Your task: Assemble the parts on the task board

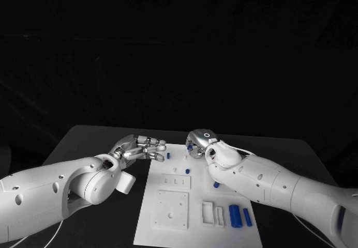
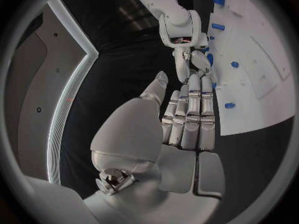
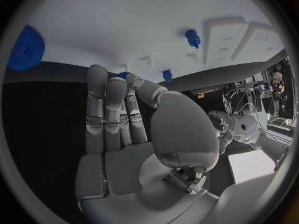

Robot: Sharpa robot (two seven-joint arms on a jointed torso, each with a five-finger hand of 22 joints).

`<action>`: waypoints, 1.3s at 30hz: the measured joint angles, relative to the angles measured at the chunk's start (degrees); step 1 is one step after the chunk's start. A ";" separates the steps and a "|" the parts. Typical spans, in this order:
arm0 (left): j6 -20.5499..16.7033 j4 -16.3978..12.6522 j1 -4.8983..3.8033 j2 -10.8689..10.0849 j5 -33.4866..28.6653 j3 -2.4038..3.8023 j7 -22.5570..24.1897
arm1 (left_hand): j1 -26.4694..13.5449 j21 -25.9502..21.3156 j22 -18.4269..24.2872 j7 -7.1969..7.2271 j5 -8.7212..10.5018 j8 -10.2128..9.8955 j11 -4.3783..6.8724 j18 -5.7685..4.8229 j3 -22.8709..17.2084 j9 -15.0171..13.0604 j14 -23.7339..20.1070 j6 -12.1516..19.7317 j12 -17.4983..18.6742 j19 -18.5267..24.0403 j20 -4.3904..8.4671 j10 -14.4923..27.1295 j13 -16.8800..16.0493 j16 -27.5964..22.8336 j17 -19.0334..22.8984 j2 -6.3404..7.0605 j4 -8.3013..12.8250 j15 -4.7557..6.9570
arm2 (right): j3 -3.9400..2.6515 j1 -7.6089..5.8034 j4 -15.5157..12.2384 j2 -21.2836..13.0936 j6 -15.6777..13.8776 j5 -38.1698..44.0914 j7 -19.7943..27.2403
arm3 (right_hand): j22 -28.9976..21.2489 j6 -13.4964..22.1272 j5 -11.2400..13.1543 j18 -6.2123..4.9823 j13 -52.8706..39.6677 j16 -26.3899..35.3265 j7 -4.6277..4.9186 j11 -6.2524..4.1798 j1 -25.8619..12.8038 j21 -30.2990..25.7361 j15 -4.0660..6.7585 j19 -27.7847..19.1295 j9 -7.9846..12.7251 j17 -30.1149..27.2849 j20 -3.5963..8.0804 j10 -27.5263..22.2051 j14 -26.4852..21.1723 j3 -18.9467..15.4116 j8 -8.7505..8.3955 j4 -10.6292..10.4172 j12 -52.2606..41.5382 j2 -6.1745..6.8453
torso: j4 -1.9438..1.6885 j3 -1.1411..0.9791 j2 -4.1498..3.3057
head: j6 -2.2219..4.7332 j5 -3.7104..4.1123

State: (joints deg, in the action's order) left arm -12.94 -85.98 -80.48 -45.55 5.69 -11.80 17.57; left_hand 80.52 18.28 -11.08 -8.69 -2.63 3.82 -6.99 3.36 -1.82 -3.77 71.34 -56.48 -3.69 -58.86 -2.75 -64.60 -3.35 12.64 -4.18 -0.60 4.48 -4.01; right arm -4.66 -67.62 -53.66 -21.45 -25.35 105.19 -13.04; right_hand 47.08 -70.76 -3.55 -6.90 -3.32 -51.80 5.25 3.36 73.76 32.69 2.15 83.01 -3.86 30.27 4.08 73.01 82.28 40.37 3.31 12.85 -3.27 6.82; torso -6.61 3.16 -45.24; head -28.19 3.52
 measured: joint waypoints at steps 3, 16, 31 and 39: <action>0.00 -0.02 0.00 0.00 0.00 0.00 -0.01 | 0.00 0.00 0.00 0.00 0.00 0.00 0.00 0.00 0.00 0.00 0.00 0.00 0.00 0.00 0.00 0.00 0.00 0.00 0.00 0.00 0.00 0.00 | 0.00 0.00 0.10 0.10 0.03 0.00 -0.03 | 0.49 0.00 0.00 -0.19 0.00 0.00 0.00 0.00 -0.08 -0.50 0.00 0.00 0.00 -0.09 0.00 0.00 0.00 0.16 0.00 0.17 0.00 0.08 | 0.03 0.00 0.00 | -0.04 -0.07; 0.02 0.01 -0.01 0.17 0.01 0.01 -0.08 | 0.00 0.00 0.00 0.00 0.00 0.00 0.00 0.00 0.00 0.00 0.00 0.00 0.00 0.00 0.00 0.00 0.00 0.00 0.00 0.00 0.00 0.00 | -0.04 0.02 0.89 0.69 0.39 -0.11 0.02 | 0.98 0.00 -0.33 -0.56 -0.03 0.00 0.00 -0.01 -0.25 -1.07 0.00 0.00 0.01 -0.26 -0.01 -0.01 0.00 0.13 0.00 0.19 0.02 0.25 | 0.10 0.07 -0.05 | -0.06 -0.18; 0.09 0.21 -0.01 0.42 0.02 0.01 -0.14 | 0.00 0.00 0.00 0.00 0.00 0.00 0.00 0.00 0.00 0.00 0.00 0.00 0.00 0.00 0.00 0.00 0.00 0.00 0.00 0.00 0.00 0.00 | -0.03 0.08 1.30 1.33 0.36 -0.29 0.24 | 1.46 0.31 -0.33 -0.53 -0.07 0.00 0.30 -0.01 -0.28 -2.00 0.00 0.20 0.02 -0.43 -0.22 -0.02 0.00 0.11 0.00 0.20 0.09 0.28 | 0.08 0.17 -0.10 | -0.29 -0.52; 0.11 0.33 -0.01 0.56 0.02 0.01 -0.17 | 0.00 0.00 0.00 0.00 0.00 0.00 0.00 0.00 0.00 0.00 0.00 0.00 0.00 0.00 0.00 0.00 0.00 0.00 0.00 0.00 0.00 0.00 | -0.02 0.07 1.47 1.46 0.76 -0.75 0.35 | 1.82 0.78 -0.33 -0.52 -0.07 0.01 0.35 -0.21 -0.20 -2.84 0.00 0.60 0.03 -0.54 -0.62 -0.22 0.01 -0.87 0.00 0.37 0.26 0.19 | 0.11 0.20 -0.12 | -0.47 -0.47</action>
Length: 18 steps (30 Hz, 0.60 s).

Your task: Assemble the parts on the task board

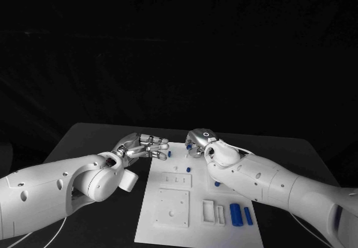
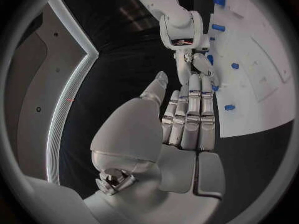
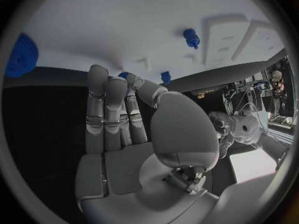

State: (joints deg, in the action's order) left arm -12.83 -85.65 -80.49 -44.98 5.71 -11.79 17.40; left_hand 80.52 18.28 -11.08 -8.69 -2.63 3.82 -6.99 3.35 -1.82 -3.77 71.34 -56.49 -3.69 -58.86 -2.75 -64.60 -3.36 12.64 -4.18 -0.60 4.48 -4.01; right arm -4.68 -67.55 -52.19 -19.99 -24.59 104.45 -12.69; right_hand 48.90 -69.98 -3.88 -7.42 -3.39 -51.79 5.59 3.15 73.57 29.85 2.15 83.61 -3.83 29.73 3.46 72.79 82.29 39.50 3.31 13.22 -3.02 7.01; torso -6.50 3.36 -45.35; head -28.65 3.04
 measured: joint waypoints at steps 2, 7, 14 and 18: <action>0.00 0.01 0.00 0.01 0.00 0.00 0.00 | -0.32 0.35 0.11 0.00 0.00 0.00 0.00 0.01 0.18 0.00 0.00 0.00 0.00 0.00 0.00 0.00 0.00 0.00 0.00 -0.32 0.18 0.00 | 0.00 0.00 0.06 0.04 0.07 -0.09 0.00 | 0.08 0.16 -0.35 0.00 0.00 0.00 0.16 0.02 0.00 0.00 0.00 0.01 0.01 0.00 -0.01 -0.02 0.00 -0.21 0.00 -0.10 0.00 0.00 | 0.00 0.00 -0.01 | -0.07 0.00; 0.00 0.01 0.00 0.02 0.00 0.00 0.00 | -0.34 0.44 0.14 0.00 0.00 0.00 0.00 0.00 0.24 0.00 0.00 0.00 0.00 0.00 0.00 0.00 0.00 0.00 0.00 -0.34 0.24 0.00 | 0.05 0.02 0.26 0.11 0.31 -0.37 -0.01 | 0.16 1.72 -1.50 -0.01 -0.41 0.00 0.39 0.57 0.07 -0.70 -0.16 0.23 0.07 -0.17 -0.23 -2.24 0.07 -1.02 0.00 -0.27 -0.01 -0.08 | 0.01 0.00 -0.01 | -0.12 -0.03; -0.01 0.01 0.00 0.01 0.00 0.00 0.00 | -0.34 0.44 0.14 0.00 0.00 0.00 0.00 0.01 0.24 0.00 0.00 0.00 0.00 0.00 0.00 0.00 0.00 0.00 0.00 -0.34 0.24 0.00 | 0.11 0.13 0.74 0.09 0.59 -1.22 -0.05 | -1.22 7.08 -3.70 -0.98 0.11 1.24 1.76 2.74 -0.33 -3.04 -1.74 0.43 0.22 -1.09 -1.50 -11.13 0.08 -6.34 0.01 -1.36 -0.31 2.68 | 0.08 0.00 0.01 | -0.16 -0.12; -0.01 0.00 0.00 -0.03 0.00 0.00 -0.01 | -0.34 0.44 0.19 0.00 0.00 0.00 0.00 0.01 0.24 0.00 0.00 0.00 0.00 0.00 0.00 0.00 0.00 0.00 0.00 -0.34 0.24 0.00 | 0.12 0.13 0.78 -0.01 0.58 -1.88 -0.05 | -2.66 8.04 -4.99 -1.52 0.13 1.25 1.90 3.22 0.97 -4.81 -1.80 0.42 0.21 -1.41 -1.85 -13.23 0.13 -12.21 0.01 -2.61 -0.31 2.61 | 0.08 -0.01 0.02 | -0.16 -0.12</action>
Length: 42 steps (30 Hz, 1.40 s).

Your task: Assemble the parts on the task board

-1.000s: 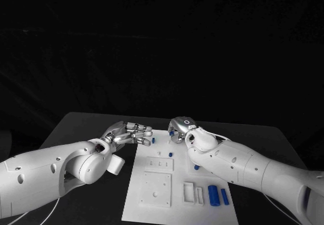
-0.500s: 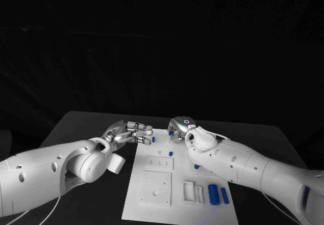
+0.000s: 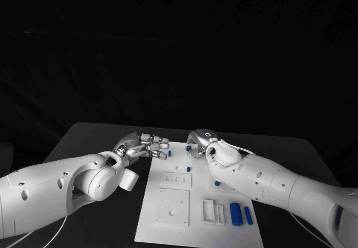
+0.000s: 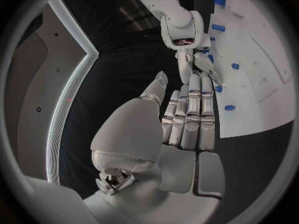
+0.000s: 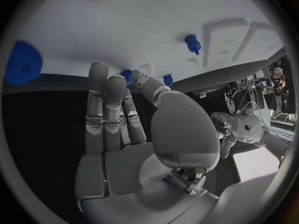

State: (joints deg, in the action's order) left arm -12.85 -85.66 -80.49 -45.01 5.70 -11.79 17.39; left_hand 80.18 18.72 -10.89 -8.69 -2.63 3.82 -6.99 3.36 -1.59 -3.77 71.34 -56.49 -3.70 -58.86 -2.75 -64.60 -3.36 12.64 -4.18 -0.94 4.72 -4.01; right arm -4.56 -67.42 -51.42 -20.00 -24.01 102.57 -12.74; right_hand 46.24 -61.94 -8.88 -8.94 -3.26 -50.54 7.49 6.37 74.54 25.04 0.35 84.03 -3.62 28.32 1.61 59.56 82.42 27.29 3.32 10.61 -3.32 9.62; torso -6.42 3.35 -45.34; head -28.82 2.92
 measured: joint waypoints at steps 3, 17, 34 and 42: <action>-0.01 -0.03 0.00 -0.08 0.00 0.00 0.00 | 0.00 0.00 0.01 0.00 0.00 0.00 -0.01 0.00 0.00 0.00 0.00 0.00 0.00 0.00 0.00 0.01 0.00 0.00 0.00 0.00 0.00 0.00 | 0.00 0.00 -0.36 -0.28 -0.06 -0.52 0.05 | -0.74 0.17 0.00 -0.01 0.00 0.01 0.17 0.23 0.47 -0.76 -0.16 0.00 0.00 -0.09 0.00 -0.64 0.15 -2.71 0.00 -1.13 0.00 0.20 | 0.02 0.00 0.00 | -0.03 0.00; -0.07 0.13 -0.02 -0.85 -0.02 0.00 0.00 | 0.00 0.00 0.08 0.00 0.00 0.00 -0.14 0.01 0.16 0.00 0.00 0.00 0.00 0.00 0.00 0.47 0.00 0.00 0.00 0.00 -0.16 0.00 | -2.80 -0.03 -10.96 -9.48 -1.31 -2.84 0.36 | -1.25 0.54 0.67 0.02 -0.19 0.22 -0.29 -2.38 -0.57 -0.76 0.93 0.09 0.04 -0.26 0.33 10.03 0.15 2.02 0.00 -1.35 -0.41 0.56 | 0.65 -0.26 0.23 | 0.56 0.08; -0.07 1.45 -0.04 -1.19 -0.04 0.00 0.14 | 0.01 0.00 0.09 0.00 0.00 0.00 -0.15 0.01 0.16 0.00 0.00 0.00 0.00 0.00 0.00 0.46 0.00 0.00 0.00 0.00 -0.16 0.00 | -6.23 -0.06 -12.15 -18.50 4.40 -12.50 1.90 | 11.71 1.76 -7.63 3.75 -59.14 -8.47 -1.71 -7.36 -1.09 14.01 4.36 -0.02 -0.05 16.48 4.48 15.92 -0.67 -16.44 0.27 -1.82 -47.13 -2.24 | 2.93 -1.53 0.67 | 0.68 -0.51; -0.03 2.04 -0.03 -0.95 -0.04 -0.02 0.15 | 0.01 0.00 0.13 0.00 0.00 0.00 -0.15 0.01 0.16 0.00 0.00 0.00 0.00 0.00 0.00 0.45 0.00 0.00 0.00 0.01 -0.16 0.00 | -6.39 -0.03 -8.50 -17.45 9.38 -15.21 2.85 | 19.17 6.47 -8.85 3.75 -69.89 -11.24 -0.93 -6.31 -0.56 20.03 3.53 0.00 0.06 25.14 3.89 18.74 -0.25 -20.98 0.27 -4.20 -55.63 -2.78 | 3.04 -1.93 0.59 | 0.49 -0.33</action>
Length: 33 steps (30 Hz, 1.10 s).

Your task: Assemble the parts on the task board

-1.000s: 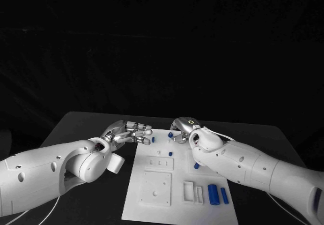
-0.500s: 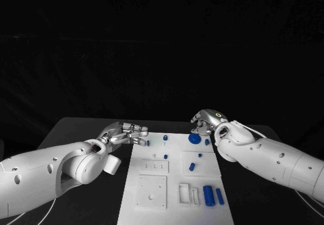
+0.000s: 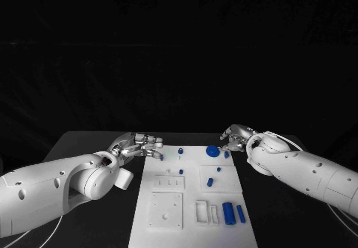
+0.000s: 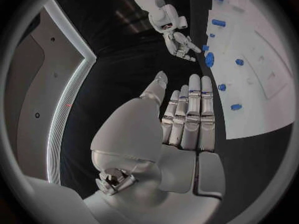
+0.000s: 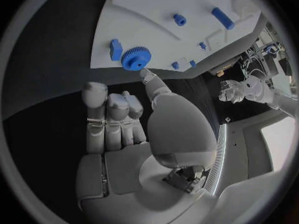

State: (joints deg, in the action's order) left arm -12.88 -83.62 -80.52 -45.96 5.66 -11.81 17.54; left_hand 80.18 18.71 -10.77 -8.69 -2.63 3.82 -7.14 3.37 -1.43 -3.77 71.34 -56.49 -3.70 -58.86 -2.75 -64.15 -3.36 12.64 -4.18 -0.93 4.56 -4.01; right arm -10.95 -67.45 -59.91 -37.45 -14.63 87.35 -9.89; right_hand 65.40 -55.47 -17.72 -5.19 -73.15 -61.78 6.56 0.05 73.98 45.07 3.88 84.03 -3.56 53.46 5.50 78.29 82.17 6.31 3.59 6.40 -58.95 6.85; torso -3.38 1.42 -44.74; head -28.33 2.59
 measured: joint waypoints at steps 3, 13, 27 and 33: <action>0.02 0.19 0.00 0.22 0.00 -0.01 0.01 | 0.00 0.00 0.00 0.00 0.00 0.00 0.00 0.00 0.00 0.00 0.00 0.00 0.00 0.00 0.00 0.00 0.00 0.00 0.00 0.00 0.00 0.00 | -0.01 0.00 1.07 0.84 1.22 -0.69 0.33 | 1.52 0.92 -0.03 0.00 -1.34 -0.22 0.08 0.01 0.00 0.32 0.00 0.00 0.03 1.51 0.00 0.45 0.00 -0.46 0.00 -0.46 -0.78 0.00 | -0.01 -0.07 -0.07 | -0.09 0.07; 0.11 0.40 0.00 0.49 0.00 -0.01 0.01 | 0.00 0.00 0.00 0.00 0.00 0.00 0.00 0.00 0.00 0.00 0.00 0.00 0.00 0.00 0.00 0.00 0.00 0.00 0.00 0.00 0.00 0.00 | -0.04 0.02 4.13 3.52 3.49 -1.81 1.20 | 4.37 2.31 -0.53 0.01 -1.81 -0.56 0.09 0.05 0.00 0.32 -0.20 0.00 0.10 3.40 -0.40 0.86 0.21 -0.70 0.00 -0.70 -2.21 0.00 | -0.18 0.04 -0.16 | -0.48 0.29; 0.17 0.26 0.01 0.48 -0.01 -0.02 -0.01 | 0.00 0.00 -0.01 0.00 0.00 0.00 0.00 0.00 0.00 0.00 0.00 0.00 0.00 0.00 0.00 -0.01 0.00 0.00 0.00 0.00 0.00 0.00 | -0.05 0.03 6.42 5.22 4.59 -1.94 1.48 | 6.19 2.31 -0.53 0.00 -1.81 -0.79 0.09 0.05 0.00 -0.06 -0.20 0.00 0.09 3.85 -0.40 1.27 0.21 -0.69 0.00 -0.70 -2.98 0.00 | -0.26 0.09 -0.24 | -0.73 0.25; 0.20 0.12 0.00 0.45 -0.01 0.00 -0.03 | 0.00 0.00 -0.01 0.00 0.00 0.00 0.00 0.00 0.00 0.00 0.00 0.00 0.00 0.00 0.00 -0.01 0.00 0.00 0.00 0.00 0.00 0.00 | -0.05 0.03 7.07 5.73 5.15 -1.82 1.48 | 6.51 2.12 -0.53 0.00 -1.80 -0.79 -0.09 0.05 0.23 -0.07 -0.20 0.00 0.09 4.01 -0.40 1.27 0.21 -0.69 0.00 -0.71 -2.98 -0.23 | -0.25 0.04 -0.24 | -0.85 0.16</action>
State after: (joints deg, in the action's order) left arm -12.68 -83.50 -80.52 -45.52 5.65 -11.82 17.51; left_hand 80.19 18.71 -10.78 -8.69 -2.63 3.82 -7.14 3.38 -1.43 -3.77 71.34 -56.48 -3.69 -58.86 -2.75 -64.15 -3.35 12.64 -4.18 -0.93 4.56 -4.01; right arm -11.00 -67.42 -52.84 -31.72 -9.48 85.53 -8.41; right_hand 71.91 -53.35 -18.25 -5.19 -74.95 -62.57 6.47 0.10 74.21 45.01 3.68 84.03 -3.48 57.46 5.10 79.56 82.38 5.62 3.59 5.70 -61.93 6.62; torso -3.63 1.46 -44.98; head -29.18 2.75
